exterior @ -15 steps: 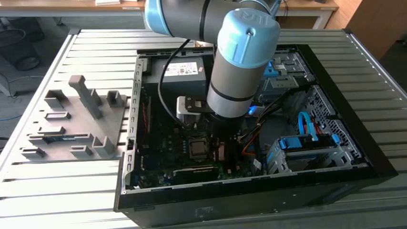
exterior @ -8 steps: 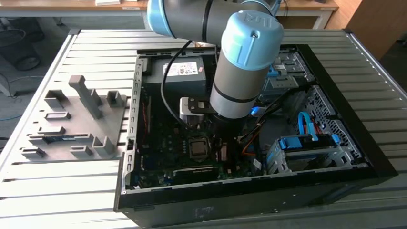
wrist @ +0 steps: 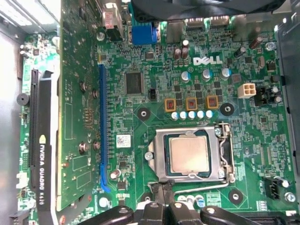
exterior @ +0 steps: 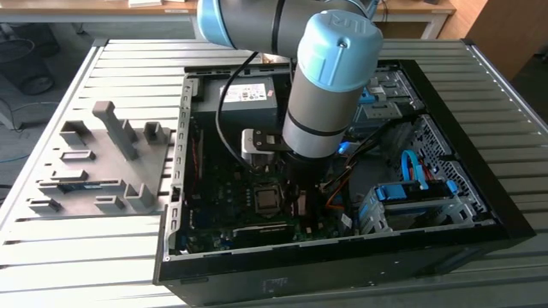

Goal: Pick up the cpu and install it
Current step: 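Install the first cpu locking lever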

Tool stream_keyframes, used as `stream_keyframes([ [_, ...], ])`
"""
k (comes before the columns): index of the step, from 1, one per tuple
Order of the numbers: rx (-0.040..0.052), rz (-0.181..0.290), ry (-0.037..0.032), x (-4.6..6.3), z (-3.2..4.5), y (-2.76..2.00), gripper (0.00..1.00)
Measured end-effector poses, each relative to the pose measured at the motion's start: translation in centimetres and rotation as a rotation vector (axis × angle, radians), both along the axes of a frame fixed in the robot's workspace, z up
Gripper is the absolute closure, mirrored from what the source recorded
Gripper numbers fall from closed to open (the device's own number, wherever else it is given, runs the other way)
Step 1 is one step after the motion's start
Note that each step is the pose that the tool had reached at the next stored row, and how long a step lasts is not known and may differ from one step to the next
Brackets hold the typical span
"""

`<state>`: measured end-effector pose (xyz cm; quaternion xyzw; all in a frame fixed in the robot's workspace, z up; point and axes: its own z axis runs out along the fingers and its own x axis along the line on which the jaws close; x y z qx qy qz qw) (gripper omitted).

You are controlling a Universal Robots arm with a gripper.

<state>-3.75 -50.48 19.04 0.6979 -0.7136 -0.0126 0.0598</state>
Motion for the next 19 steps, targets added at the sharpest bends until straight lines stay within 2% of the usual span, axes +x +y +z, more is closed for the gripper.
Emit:
stream_keyframes([
  [3,0.0011,0.000,-0.0026,-0.07,0.17,0.00,0.90],
  [19,0.0018,0.000,-0.0026,0.06,-0.18,-0.16,0.90],
])
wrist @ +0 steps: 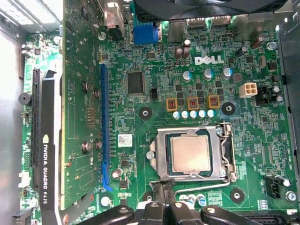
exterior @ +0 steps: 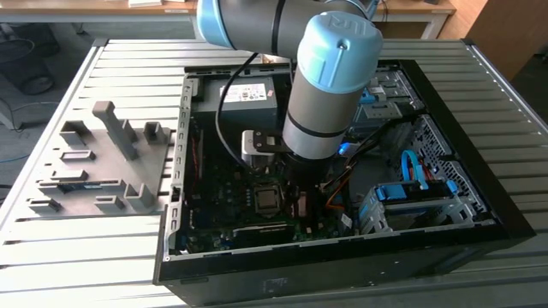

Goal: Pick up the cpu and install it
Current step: 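Install the first cpu locking lever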

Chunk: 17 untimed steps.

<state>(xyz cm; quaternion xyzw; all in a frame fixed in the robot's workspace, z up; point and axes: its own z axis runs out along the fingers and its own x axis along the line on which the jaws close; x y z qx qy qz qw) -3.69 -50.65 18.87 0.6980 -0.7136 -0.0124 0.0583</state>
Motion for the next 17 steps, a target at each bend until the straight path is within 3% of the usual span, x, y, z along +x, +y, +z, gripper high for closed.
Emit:
stream_keyframes([
  [6,0.0013,0.000,0.0003,-0.1,-0.12,0.00,0.90],
  [12,0.0024,0.000,-0.0054,-0.5,-0.03,0.00,0.90],
  [17,0.0023,0.000,-0.0059,-0.5,1.39,-0.01,0.90],
])
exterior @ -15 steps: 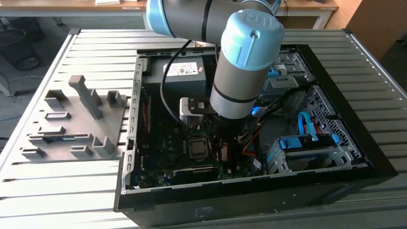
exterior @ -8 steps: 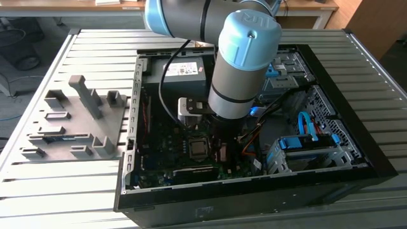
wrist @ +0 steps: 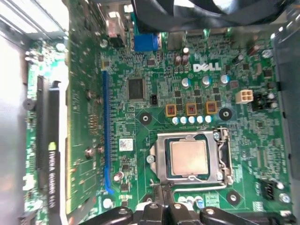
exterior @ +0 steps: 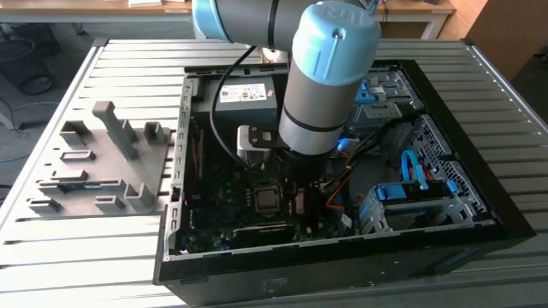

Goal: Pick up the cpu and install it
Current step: 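Install the first cpu locking lever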

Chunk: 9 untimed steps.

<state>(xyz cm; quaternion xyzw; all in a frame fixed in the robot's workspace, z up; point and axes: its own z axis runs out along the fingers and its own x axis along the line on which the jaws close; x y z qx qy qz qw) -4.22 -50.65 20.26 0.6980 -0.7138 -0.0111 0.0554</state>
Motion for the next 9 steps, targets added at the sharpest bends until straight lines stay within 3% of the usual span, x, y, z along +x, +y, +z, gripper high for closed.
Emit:
stream_keyframes([
  [2,-0.0002,0.000,0.0001,0.00,0.73,0.00,0.90],
  [5,0.0036,0.000,0.0001,0.01,1.09,0.06,0.90],
  [7,0.0201,0.000,0.0003,0.01,1.09,0.17,0.90],
  [9,0.0453,0.000,0.0014,0.02,1.10,0.31,0.90],
])
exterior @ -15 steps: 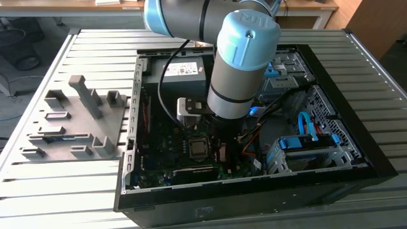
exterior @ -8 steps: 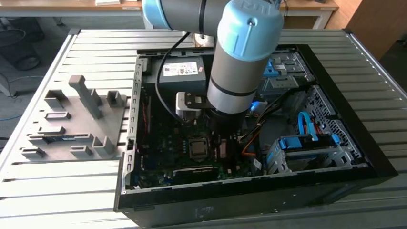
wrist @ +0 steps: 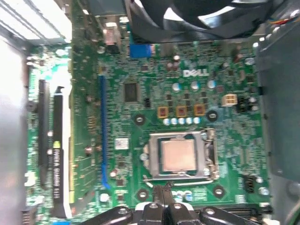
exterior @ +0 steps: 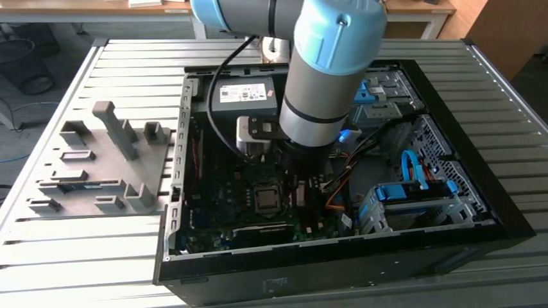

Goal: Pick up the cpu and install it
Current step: 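Install the first cpu locking lever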

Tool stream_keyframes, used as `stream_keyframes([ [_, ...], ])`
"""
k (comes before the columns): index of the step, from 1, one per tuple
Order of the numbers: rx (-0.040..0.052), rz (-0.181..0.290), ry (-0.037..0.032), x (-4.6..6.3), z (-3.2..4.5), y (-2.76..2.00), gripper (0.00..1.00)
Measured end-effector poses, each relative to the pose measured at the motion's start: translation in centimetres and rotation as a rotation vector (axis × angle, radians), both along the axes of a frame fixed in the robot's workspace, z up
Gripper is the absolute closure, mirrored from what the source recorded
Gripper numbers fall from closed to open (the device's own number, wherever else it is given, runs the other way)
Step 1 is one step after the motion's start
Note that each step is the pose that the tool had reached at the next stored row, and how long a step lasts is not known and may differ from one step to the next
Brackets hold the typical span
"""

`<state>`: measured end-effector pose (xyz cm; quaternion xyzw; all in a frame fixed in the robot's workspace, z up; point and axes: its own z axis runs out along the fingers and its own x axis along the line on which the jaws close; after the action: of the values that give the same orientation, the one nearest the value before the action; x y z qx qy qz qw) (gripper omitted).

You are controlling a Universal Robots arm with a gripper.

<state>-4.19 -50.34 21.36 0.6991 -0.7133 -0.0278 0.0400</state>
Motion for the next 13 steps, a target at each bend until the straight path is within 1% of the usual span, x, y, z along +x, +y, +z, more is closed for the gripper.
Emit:
stream_keyframes([
  [1,0.0112,0.000,0.0011,0.0,0.00,0.06,0.90],
  [2,0.0205,0.000,0.0020,0.0,0.00,0.12,0.90],
  [3,0.0243,0.000,0.0023,0.0,0.00,0.26,0.90],
  [5,0.0242,0.001,0.0024,0.0,0.18,0.57,0.90],
  [7,0.0242,0.001,0.0020,0.0,0.48,0.74,0.90],
  [10,0.0242,0.001,-0.0003,-0.3,0.89,0.79,0.90],
  [11,0.0242,0.001,-0.0017,-0.4,1.17,0.79,0.90],
  [13,0.0246,0.001,-0.0024,-0.4,2.02,0.79,0.90],
])
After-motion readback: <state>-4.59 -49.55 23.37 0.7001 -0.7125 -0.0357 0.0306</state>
